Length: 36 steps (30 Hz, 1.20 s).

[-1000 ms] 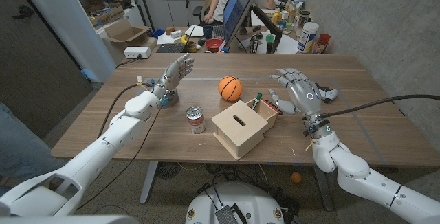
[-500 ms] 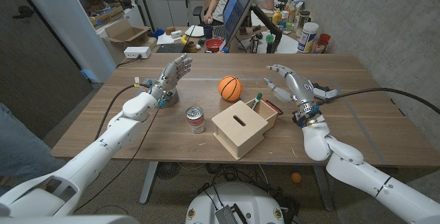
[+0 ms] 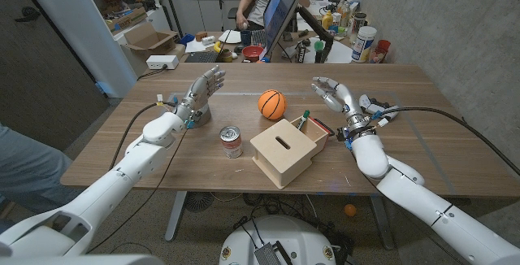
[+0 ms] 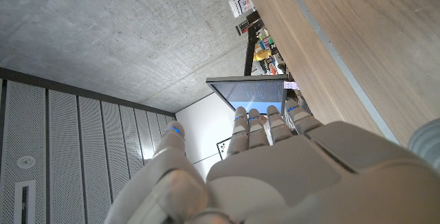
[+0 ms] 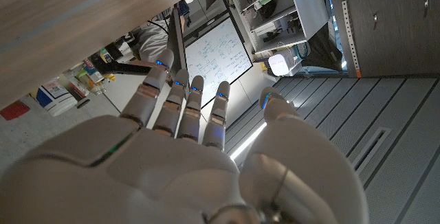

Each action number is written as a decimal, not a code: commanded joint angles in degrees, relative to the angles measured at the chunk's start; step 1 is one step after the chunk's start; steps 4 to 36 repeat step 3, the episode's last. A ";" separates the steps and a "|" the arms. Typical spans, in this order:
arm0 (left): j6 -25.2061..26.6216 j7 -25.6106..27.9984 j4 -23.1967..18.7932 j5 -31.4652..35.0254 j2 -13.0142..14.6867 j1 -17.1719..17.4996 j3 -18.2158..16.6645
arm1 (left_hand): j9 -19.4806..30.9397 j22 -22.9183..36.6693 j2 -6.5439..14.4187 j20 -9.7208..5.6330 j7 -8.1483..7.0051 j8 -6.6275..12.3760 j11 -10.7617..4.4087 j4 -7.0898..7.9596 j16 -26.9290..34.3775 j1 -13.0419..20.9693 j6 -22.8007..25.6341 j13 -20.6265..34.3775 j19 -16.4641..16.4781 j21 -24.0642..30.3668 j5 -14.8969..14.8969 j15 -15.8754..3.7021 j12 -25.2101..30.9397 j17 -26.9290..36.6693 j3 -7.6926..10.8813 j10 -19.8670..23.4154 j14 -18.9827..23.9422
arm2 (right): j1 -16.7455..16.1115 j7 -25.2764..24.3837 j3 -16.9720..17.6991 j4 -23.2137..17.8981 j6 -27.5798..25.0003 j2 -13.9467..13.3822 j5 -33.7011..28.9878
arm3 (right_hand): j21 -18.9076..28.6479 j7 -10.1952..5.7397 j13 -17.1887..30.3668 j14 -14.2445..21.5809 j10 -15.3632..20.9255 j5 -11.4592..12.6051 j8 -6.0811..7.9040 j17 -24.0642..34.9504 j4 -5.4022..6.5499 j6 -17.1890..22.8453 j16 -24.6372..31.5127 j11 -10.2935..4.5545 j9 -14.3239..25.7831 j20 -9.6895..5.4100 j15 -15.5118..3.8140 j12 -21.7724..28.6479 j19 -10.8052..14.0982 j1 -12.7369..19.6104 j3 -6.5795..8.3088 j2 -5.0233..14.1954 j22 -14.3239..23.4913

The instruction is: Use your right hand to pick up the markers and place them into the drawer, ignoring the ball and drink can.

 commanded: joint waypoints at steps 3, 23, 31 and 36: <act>-0.64 0.00 -1.87 -0.56 1.45 2.23 -0.91 | 0.17 0.17 -0.12 0.12 0.20 0.27 -0.01 0.08 -0.10 0.20 0.17 0.18 -0.75 -0.06 0.32 0.27 0.07 0.25 0.52 -0.28 -0.55 | -0.78 3.33 0.67 -1.15 -0.31 3.00 6.58 | -0.09 -0.08 0.11 0.13 -0.15 -0.24 -0.35 0.19 0.12 -0.41 0.47 0.58 0.13 0.13 0.79 -0.23 0.21 -0.44 -0.08 0.64 0.29; -0.64 0.00 -1.87 -0.56 1.45 2.23 -0.91 | 0.17 0.17 -0.12 0.12 0.20 0.27 -0.01 0.08 -0.10 0.20 0.17 0.18 -0.75 -0.06 0.32 0.27 0.07 0.25 0.52 -0.28 -0.55 | -0.78 3.33 0.67 -1.15 -0.31 3.00 6.58 | -0.09 -0.08 0.11 0.13 -0.15 -0.24 -0.35 0.19 0.12 -0.41 0.47 0.58 0.13 0.13 0.79 -0.23 0.21 -0.44 -0.08 0.64 0.29; -0.64 0.00 -1.87 -0.56 1.45 2.23 -0.91 | 0.17 0.17 -0.12 0.12 0.20 0.27 -0.01 0.08 -0.10 0.20 0.17 0.18 -0.75 -0.06 0.32 0.27 0.07 0.25 0.52 -0.28 -0.55 | -0.78 3.33 0.67 -1.15 -0.31 3.00 6.58 | -0.09 -0.08 0.11 0.13 -0.15 -0.24 -0.35 0.19 0.12 -0.41 0.47 0.58 0.13 0.13 0.79 -0.23 0.21 -0.44 -0.08 0.64 0.29; -0.64 0.00 -1.87 -0.56 1.45 2.23 -0.91 | 0.17 0.17 -0.12 0.12 0.20 0.27 -0.01 0.08 -0.10 0.20 0.17 0.18 -0.75 -0.06 0.32 0.27 0.07 0.25 0.52 -0.28 -0.55 | -0.78 3.33 0.67 -1.15 -0.31 3.00 6.58 | -0.09 -0.08 0.11 0.13 -0.15 -0.24 -0.35 0.19 0.12 -0.41 0.47 0.58 0.13 0.13 0.79 -0.23 0.21 -0.44 -0.08 0.64 0.29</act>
